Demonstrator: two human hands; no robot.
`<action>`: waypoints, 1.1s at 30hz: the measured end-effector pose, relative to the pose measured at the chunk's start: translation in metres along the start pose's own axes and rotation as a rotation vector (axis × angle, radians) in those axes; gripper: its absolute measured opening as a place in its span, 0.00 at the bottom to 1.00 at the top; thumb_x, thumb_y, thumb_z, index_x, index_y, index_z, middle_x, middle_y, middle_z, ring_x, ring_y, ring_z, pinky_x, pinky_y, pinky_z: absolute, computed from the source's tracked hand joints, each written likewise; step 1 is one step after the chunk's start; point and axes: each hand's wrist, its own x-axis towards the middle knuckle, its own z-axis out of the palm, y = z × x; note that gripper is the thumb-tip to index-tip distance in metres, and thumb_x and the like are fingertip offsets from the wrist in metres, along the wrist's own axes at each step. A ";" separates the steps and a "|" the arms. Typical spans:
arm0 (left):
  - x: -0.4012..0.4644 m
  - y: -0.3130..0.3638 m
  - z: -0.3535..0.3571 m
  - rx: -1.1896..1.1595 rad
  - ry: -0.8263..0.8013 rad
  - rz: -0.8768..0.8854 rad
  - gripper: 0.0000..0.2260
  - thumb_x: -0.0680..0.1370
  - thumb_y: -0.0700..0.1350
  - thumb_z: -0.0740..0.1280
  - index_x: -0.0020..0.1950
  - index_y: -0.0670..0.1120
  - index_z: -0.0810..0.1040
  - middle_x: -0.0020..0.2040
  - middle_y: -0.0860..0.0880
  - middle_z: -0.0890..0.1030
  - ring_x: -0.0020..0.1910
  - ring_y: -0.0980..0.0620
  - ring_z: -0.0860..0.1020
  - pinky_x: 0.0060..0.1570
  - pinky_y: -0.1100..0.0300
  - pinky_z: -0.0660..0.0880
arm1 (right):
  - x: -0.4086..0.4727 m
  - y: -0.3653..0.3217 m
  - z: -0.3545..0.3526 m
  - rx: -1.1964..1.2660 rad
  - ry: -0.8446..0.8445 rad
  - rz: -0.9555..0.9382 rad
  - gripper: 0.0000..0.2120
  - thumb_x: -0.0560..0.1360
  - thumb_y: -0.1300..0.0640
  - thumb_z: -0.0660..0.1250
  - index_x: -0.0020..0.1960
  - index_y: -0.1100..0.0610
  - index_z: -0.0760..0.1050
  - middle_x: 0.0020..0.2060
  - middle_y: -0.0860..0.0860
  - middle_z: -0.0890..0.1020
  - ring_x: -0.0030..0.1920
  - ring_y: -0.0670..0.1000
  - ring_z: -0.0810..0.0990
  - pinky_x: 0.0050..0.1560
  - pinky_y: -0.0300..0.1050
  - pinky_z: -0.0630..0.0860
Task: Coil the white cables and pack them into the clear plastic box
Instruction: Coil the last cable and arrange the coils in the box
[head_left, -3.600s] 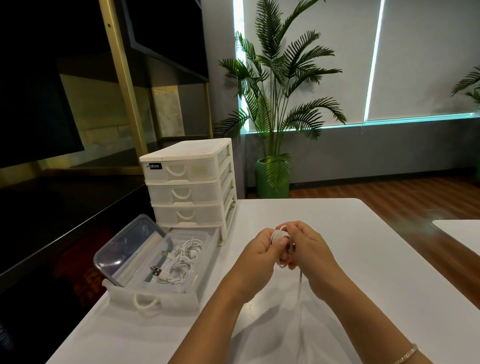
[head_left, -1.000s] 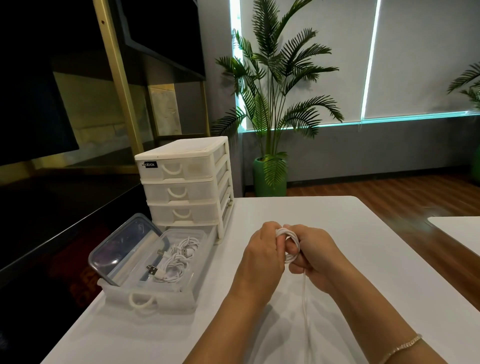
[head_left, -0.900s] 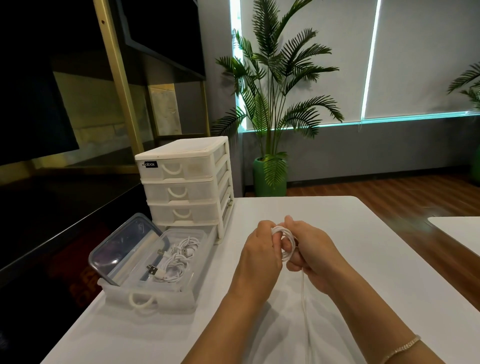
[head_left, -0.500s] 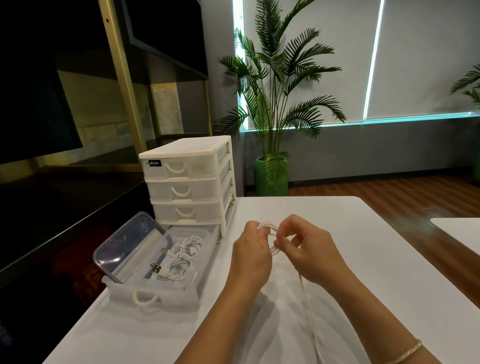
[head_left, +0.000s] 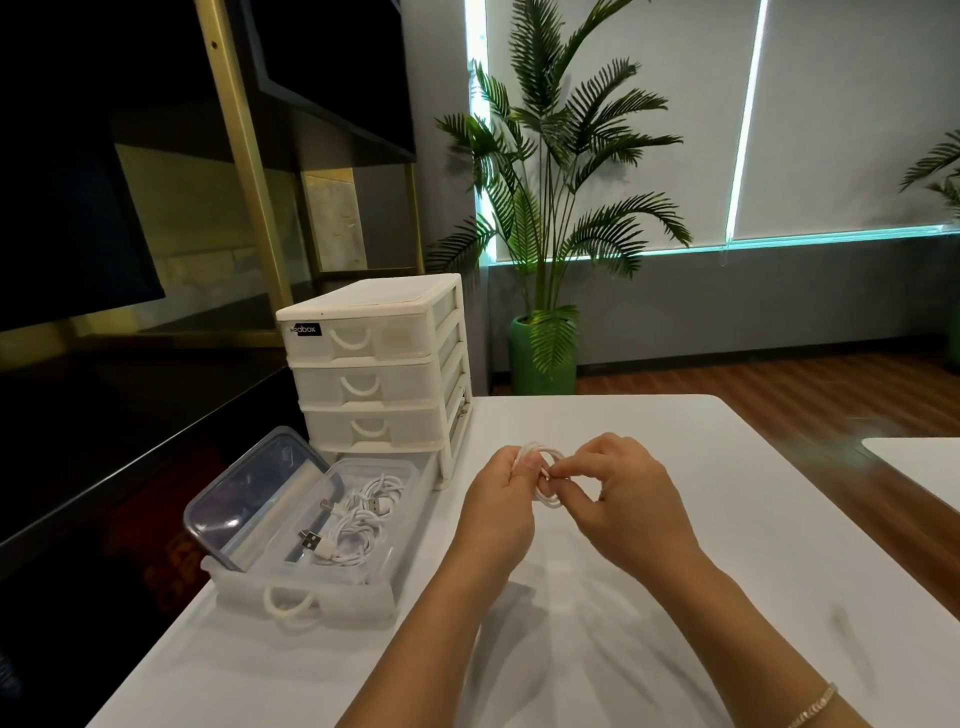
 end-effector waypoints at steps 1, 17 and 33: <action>0.001 0.000 -0.001 -0.011 -0.009 0.003 0.11 0.82 0.50 0.54 0.47 0.50 0.73 0.43 0.54 0.76 0.43 0.56 0.74 0.43 0.67 0.70 | 0.001 0.000 0.000 0.026 -0.001 -0.004 0.10 0.74 0.51 0.67 0.52 0.52 0.82 0.47 0.47 0.77 0.45 0.44 0.70 0.41 0.30 0.67; 0.003 -0.003 0.001 -0.038 -0.022 0.022 0.14 0.81 0.52 0.54 0.59 0.47 0.74 0.51 0.51 0.77 0.51 0.53 0.74 0.55 0.61 0.71 | 0.002 -0.003 0.003 0.104 -0.017 0.039 0.10 0.75 0.52 0.65 0.50 0.56 0.80 0.47 0.44 0.69 0.46 0.43 0.69 0.39 0.23 0.63; 0.002 -0.008 0.004 0.268 0.019 0.184 0.12 0.82 0.49 0.53 0.59 0.48 0.72 0.53 0.44 0.77 0.48 0.52 0.74 0.44 0.68 0.71 | -0.001 -0.008 0.006 0.257 -0.005 0.164 0.09 0.76 0.55 0.63 0.36 0.52 0.71 0.40 0.45 0.71 0.37 0.42 0.71 0.35 0.27 0.64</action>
